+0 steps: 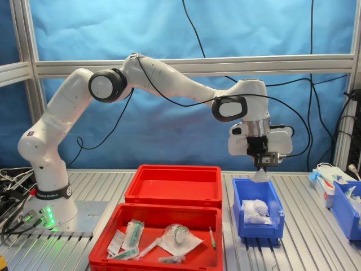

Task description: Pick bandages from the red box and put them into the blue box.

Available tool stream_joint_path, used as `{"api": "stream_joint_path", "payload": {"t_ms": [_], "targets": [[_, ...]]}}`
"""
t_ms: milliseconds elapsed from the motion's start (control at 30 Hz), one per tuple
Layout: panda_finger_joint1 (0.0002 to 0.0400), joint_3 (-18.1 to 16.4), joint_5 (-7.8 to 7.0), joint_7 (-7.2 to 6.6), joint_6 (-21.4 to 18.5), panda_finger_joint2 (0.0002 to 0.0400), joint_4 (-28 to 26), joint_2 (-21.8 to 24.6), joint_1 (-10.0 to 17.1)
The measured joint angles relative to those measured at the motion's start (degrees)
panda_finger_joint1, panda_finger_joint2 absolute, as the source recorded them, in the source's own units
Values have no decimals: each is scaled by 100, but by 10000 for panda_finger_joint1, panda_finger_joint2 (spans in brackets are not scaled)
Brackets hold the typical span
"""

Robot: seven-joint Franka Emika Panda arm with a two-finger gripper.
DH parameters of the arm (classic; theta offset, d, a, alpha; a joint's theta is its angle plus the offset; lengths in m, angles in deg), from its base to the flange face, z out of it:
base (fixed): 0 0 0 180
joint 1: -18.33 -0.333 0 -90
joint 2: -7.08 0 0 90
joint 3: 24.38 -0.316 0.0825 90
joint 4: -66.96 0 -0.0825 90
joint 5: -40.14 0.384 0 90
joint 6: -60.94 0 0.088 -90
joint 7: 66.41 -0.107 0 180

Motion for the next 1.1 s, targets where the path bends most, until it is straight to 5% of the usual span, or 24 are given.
{"api": "stream_joint_path", "payload": {"t_ms": [1100], "targets": [[65, 20, 0, 0, 6, 65, -4, 0, -22]]}}
